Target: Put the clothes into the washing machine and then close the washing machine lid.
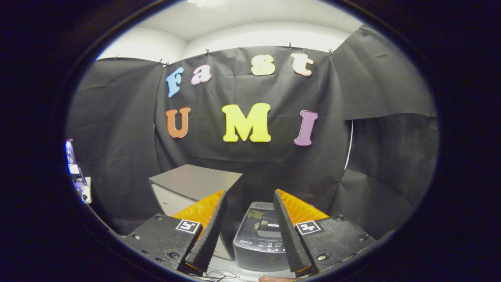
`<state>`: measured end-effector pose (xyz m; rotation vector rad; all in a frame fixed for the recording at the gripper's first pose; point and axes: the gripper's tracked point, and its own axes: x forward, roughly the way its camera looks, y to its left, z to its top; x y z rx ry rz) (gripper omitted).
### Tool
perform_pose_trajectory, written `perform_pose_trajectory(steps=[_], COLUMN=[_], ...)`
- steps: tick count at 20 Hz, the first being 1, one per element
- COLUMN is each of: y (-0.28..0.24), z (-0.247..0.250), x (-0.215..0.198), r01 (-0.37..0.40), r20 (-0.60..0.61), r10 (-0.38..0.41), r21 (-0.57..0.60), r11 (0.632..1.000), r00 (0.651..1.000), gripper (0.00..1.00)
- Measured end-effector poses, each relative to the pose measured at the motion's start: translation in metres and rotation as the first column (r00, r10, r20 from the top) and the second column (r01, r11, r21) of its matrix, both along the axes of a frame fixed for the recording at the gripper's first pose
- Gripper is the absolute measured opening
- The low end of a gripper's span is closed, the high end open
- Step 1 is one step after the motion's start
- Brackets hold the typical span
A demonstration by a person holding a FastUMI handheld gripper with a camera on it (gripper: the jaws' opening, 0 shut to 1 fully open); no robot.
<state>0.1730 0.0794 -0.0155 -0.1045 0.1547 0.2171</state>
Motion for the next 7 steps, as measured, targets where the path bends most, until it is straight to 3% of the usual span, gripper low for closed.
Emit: perform_pose_trajectory(steps=[4, 7], y=[-0.003, -0.004], z=[0.03, 0.033], x=[-0.048, -0.054], r01=[-0.02, 0.0], r20=[0.137, 0.173], r10=[0.013, -0.013], r21=[0.047, 0.078], r11=[0.999, 0.997], r00=[0.99, 0.985], gripper=[0.76, 0.76])
